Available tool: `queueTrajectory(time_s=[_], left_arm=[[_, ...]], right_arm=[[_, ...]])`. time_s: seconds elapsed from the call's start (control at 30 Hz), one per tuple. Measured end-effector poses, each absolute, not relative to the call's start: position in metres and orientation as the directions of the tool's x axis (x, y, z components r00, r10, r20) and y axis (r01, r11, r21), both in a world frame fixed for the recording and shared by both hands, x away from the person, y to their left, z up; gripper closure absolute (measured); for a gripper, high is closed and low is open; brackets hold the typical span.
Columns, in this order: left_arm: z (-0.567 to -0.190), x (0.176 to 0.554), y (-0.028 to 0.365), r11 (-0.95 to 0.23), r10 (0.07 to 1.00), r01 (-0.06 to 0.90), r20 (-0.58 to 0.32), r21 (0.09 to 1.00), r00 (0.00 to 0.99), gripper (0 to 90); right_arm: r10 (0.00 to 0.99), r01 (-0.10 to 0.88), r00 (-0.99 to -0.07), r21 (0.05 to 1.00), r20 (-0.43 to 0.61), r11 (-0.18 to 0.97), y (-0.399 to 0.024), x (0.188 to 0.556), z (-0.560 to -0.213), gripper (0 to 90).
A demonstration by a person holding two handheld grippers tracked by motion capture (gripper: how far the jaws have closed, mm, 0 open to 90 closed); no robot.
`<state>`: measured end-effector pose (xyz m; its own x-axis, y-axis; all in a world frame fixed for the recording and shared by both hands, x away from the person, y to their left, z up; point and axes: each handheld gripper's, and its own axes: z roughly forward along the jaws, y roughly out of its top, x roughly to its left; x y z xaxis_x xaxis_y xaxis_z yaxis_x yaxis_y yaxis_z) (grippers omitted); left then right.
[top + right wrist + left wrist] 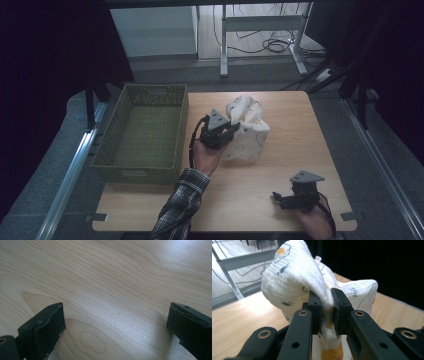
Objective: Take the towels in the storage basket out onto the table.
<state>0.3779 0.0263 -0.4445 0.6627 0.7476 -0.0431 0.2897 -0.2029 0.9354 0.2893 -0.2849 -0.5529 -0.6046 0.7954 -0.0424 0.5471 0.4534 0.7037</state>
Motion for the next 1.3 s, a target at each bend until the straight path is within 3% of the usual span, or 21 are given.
queueTrajectory(time_s=[0.67,0.97,1.3], left_arm=[[-0.520,0.382,0.017,-0.256,0.761,0.412,-0.081,0.875,0.644,72.9],[-0.516,0.380,0.020,-0.239,0.772,0.398,-0.075,0.886,0.632,53.6],[-0.502,0.372,0.029,-0.211,0.778,0.370,-0.074,0.905,0.624,38.7]], right_arm=[[0.795,0.546,-0.605,0.704,-0.044,0.454,-0.285,0.289,-0.553,1.6],[0.795,0.547,-0.604,0.704,-0.044,0.454,-0.285,0.289,-0.553,1.6],[0.795,0.547,-0.605,0.702,-0.044,0.455,-0.285,0.289,-0.553,1.6]])
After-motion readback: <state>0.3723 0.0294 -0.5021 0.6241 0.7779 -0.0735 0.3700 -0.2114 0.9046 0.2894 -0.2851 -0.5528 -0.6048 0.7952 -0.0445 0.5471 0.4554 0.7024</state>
